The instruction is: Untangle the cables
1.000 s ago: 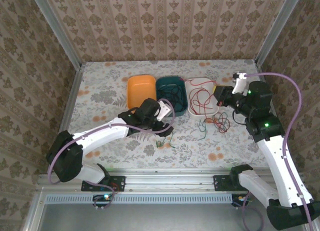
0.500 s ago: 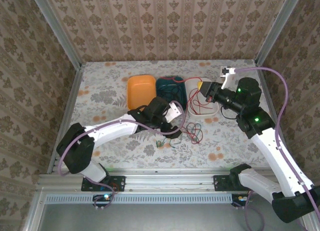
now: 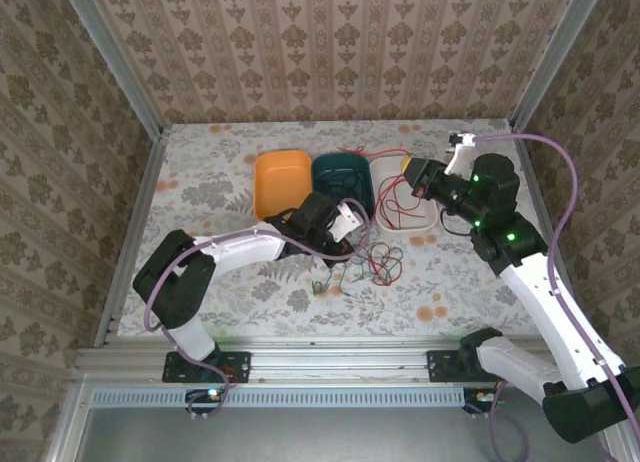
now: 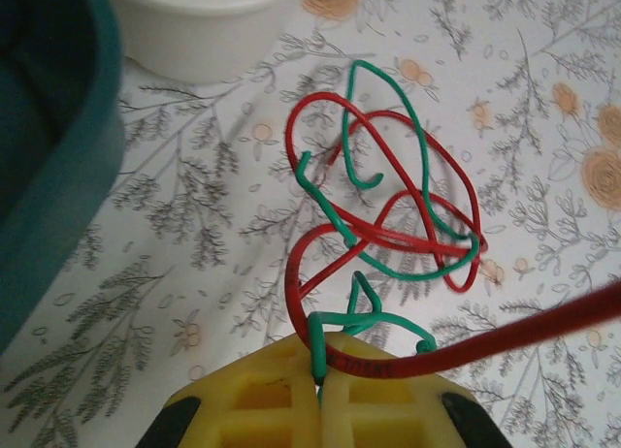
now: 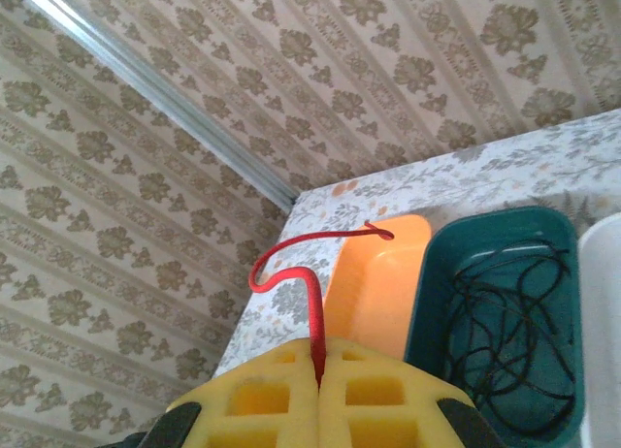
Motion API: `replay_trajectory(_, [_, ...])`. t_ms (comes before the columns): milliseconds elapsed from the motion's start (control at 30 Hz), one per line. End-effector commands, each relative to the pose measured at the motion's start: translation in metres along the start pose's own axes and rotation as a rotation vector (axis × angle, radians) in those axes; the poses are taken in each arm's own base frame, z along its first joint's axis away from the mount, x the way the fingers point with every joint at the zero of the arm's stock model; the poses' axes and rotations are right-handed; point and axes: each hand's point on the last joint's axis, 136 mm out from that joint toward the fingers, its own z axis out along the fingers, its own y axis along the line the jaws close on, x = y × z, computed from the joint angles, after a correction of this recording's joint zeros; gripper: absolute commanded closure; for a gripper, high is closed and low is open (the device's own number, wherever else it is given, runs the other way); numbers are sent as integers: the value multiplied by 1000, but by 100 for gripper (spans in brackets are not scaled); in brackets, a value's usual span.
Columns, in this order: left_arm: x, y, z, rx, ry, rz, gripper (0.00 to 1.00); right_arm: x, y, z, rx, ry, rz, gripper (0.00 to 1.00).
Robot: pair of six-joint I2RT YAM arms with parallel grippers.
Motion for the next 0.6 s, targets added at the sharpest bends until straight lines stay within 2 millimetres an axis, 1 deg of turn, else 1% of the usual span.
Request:
replay_trajectory(0, [10, 8, 2, -21, 8, -42, 100, -22, -8, -20, 98, -86, -53, 100])
replay_trajectory(67, [21, 17, 1, -70, 36, -59, 100, -33, -18, -32, 173, -128, -71, 100])
replay_trajectory(200, [44, 29, -3, -135, 96, -104, 100, -60, -50, -66, 383, -238, -74, 100])
replay_trajectory(333, [62, 34, -6, -168, 129, -140, 100, -82, -76, -106, 541, -367, -51, 100])
replay_trajectory(400, [68, 35, -5, -175, 138, -156, 100, -89, -81, -120, 576, -415, -41, 100])
replay_trajectory(467, [72, 36, -5, -179, 146, -167, 100, -95, -80, -127, 572, -446, -36, 100])
replay_trajectory(533, [73, 37, -4, -186, 147, -173, 100, -100, -72, -121, 512, -444, -44, 100])
replay_trajectory(567, [73, 37, -3, -183, 151, -176, 100, -102, -66, -114, 466, -432, -48, 100])
